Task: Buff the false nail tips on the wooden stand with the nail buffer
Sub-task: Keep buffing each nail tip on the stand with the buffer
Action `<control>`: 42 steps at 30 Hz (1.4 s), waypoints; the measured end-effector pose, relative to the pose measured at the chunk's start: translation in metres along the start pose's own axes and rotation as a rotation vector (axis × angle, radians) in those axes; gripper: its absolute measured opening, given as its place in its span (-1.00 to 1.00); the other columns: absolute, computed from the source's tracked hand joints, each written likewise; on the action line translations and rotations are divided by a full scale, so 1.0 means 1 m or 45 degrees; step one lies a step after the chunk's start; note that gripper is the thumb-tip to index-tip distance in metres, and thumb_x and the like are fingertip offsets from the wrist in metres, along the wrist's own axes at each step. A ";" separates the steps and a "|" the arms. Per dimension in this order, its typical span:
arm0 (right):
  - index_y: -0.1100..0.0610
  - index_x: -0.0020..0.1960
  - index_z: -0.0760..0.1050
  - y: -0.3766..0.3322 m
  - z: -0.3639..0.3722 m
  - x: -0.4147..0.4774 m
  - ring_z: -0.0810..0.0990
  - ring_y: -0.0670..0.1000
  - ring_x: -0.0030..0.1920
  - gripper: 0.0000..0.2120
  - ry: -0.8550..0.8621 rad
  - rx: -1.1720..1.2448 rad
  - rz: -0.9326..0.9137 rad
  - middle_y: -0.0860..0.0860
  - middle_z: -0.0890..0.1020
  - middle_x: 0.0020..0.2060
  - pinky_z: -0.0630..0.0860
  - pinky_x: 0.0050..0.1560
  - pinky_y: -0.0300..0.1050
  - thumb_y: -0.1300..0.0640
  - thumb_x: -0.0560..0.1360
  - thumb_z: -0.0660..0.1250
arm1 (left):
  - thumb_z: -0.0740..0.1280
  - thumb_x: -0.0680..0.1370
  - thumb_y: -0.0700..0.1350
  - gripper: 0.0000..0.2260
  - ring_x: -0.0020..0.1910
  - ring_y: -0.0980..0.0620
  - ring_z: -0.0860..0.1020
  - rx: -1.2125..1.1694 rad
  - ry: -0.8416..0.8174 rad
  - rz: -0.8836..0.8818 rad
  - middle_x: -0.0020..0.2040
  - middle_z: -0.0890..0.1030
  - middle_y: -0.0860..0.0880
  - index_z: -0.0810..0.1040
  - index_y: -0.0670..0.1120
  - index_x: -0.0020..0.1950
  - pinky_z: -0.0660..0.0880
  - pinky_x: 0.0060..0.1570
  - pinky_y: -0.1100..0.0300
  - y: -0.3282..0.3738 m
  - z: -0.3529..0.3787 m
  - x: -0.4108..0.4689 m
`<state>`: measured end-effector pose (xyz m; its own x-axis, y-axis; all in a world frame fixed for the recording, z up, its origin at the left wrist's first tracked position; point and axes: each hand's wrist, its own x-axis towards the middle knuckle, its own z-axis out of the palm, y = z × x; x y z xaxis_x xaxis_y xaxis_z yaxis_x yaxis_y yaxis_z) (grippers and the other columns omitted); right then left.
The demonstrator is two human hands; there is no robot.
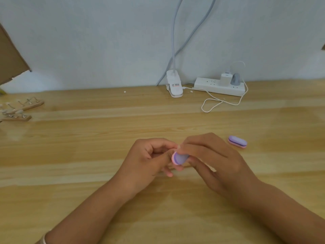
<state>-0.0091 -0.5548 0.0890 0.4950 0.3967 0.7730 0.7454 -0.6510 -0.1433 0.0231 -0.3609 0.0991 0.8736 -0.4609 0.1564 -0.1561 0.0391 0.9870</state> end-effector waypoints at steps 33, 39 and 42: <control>0.16 0.15 0.50 0.003 -0.003 -0.001 0.54 -0.09 0.10 -0.81 0.087 0.022 0.031 0.02 0.60 0.00 0.28 0.23 -0.42 0.32 0.56 0.29 | 0.37 0.50 -0.14 -0.89 -0.26 -0.05 0.65 -0.277 -0.212 -0.142 -0.21 0.65 -0.14 0.67 -0.14 -0.09 0.55 -0.29 0.19 0.011 -0.007 -0.002; 0.14 0.19 0.47 0.002 -0.005 -0.001 0.50 -0.13 0.16 -0.82 0.157 0.052 0.087 0.01 0.57 0.04 0.32 0.23 -0.39 0.25 0.59 0.26 | 0.37 0.49 -0.16 -0.88 -0.27 -0.04 0.64 -0.250 -0.183 -0.139 -0.22 0.65 -0.14 0.66 -0.18 -0.08 0.55 -0.30 0.20 0.013 -0.007 -0.001; 0.15 0.25 0.46 -0.004 0.002 -0.004 0.51 -0.08 0.17 -0.80 0.049 0.100 -0.023 -0.01 0.50 0.14 0.34 0.27 -0.35 0.25 0.63 0.22 | 0.37 0.48 -0.19 -0.89 -0.27 -0.05 0.65 -0.198 -0.201 -0.144 -0.20 0.67 -0.15 0.65 -0.19 -0.06 0.55 -0.29 0.19 0.011 -0.004 -0.003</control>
<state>-0.0128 -0.5525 0.0850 0.4648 0.3817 0.7989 0.7877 -0.5903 -0.1762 0.0209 -0.3552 0.1101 0.7965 -0.6026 0.0488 0.0221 0.1097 0.9937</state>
